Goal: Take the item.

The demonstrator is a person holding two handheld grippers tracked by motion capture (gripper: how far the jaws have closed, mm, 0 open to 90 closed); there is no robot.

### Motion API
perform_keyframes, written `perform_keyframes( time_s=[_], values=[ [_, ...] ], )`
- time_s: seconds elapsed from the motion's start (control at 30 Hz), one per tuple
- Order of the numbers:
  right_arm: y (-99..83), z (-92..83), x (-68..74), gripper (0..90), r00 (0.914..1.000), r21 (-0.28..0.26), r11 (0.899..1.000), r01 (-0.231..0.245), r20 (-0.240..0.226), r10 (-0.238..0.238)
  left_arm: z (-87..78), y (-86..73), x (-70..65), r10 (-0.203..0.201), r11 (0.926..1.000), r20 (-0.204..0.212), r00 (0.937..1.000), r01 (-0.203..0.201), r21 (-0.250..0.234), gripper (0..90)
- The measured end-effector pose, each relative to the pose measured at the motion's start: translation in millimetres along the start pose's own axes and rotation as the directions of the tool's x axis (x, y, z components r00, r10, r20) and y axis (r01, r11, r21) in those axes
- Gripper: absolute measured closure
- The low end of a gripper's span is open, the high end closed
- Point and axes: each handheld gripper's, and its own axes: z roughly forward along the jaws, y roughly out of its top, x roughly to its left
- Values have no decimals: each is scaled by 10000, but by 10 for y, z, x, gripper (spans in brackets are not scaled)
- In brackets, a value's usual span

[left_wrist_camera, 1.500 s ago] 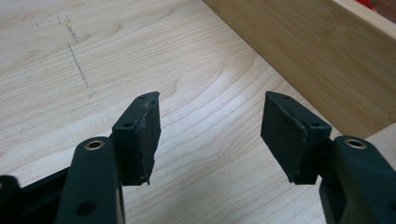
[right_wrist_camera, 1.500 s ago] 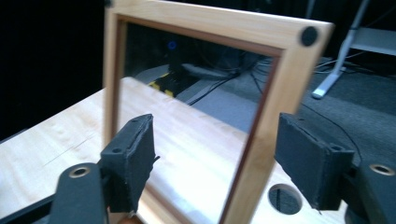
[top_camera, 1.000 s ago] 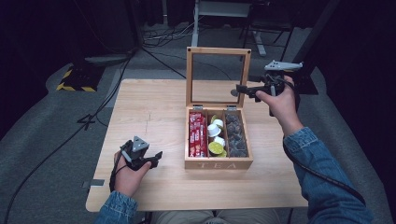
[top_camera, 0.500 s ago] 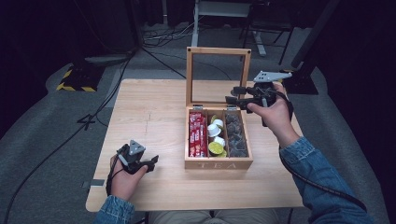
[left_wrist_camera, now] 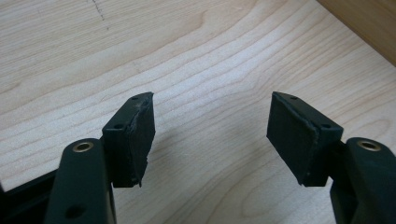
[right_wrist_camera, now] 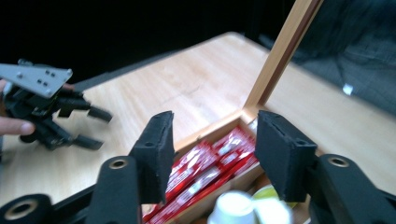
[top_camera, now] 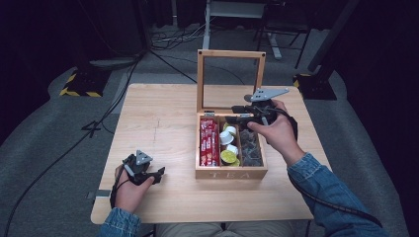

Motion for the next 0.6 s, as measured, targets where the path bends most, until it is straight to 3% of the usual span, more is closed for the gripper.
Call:
perform_keyframes(
  time_s=[0.1,0.3,0.6],
  values=[
    [-48,90,57,482,9997,317,9995,-70,-224,77,23,-17,22,33,10000,19,10000,-33,-4,315],
    [-120,254,157,465,9988,697,9964,490,-108,-484,60,-38,57,61,10000,52,10000,-61,19,306],
    [-280,524,259,457,9984,1548,9864,546,-255,-513,86,-51,61,343,9993,143,9993,-341,-151,270]
  ],
)
